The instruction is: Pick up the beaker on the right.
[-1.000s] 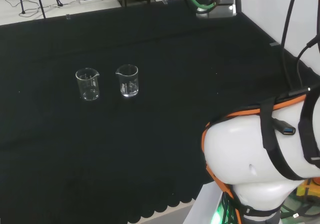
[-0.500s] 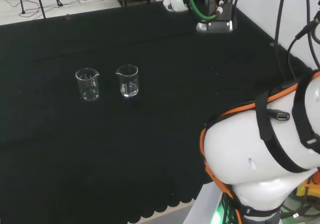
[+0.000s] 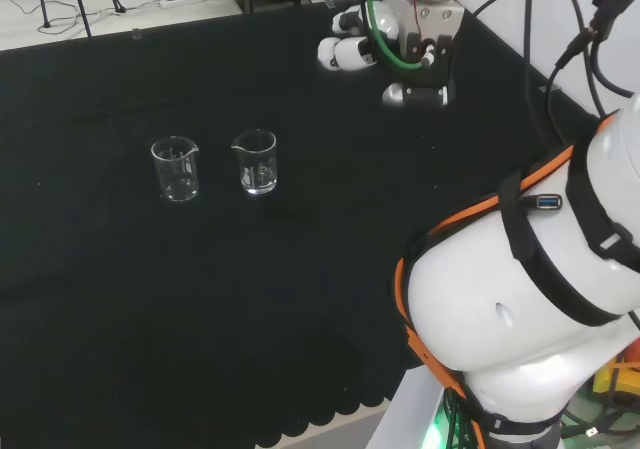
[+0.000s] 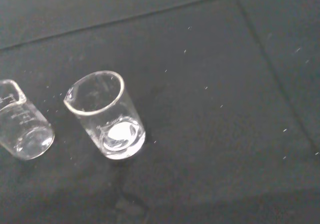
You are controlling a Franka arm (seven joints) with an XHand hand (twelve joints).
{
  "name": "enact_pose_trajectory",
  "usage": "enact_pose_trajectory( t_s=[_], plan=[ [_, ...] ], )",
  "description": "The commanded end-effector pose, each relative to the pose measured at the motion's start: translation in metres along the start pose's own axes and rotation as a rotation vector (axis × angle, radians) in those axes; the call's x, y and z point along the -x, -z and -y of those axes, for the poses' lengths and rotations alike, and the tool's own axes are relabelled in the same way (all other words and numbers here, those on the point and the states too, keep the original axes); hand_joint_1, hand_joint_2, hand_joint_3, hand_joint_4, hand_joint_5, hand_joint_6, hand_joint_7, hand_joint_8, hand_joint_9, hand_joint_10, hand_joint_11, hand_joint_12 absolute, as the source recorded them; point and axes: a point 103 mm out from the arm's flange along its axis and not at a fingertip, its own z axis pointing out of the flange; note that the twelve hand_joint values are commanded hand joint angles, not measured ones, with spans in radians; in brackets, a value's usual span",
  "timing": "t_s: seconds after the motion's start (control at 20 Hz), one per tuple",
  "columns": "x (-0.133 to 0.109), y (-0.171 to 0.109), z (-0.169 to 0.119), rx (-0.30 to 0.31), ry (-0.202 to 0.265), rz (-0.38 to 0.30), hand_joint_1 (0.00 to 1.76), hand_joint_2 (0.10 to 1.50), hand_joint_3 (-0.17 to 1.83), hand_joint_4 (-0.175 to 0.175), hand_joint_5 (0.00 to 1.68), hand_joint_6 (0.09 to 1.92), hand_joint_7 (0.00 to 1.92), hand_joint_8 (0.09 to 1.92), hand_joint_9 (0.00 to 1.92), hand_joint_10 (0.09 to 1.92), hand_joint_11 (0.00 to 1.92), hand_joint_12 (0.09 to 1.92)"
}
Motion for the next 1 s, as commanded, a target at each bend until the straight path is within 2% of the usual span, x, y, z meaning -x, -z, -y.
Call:
enact_pose_trajectory(
  t_s=[0.05, 0.65, 1.0],
  plan=[
    [-0.006, -0.038, -0.014, -0.02, 0.044, -0.063, 0.39, 1.12, 0.25, -0.042, 0.4, 0.09, 0.15, 0.54, 0.26, 0.68, 0.0, 1.26],
    [0.005, -0.099, -0.04, -0.072, 0.086, -0.194, 0.58, 0.97, 0.24, -0.042, 0.42, 0.09, 0.23, 0.58, 0.37, 0.69, 0.02, 1.38],
    [0.003, -0.132, -0.057, -0.116, 0.137, -0.259, 0.7, 0.83, 0.2, -0.03, 0.42, 0.09, 0.24, 0.59, 0.4, 0.69, 0.04, 1.38]
  ],
)
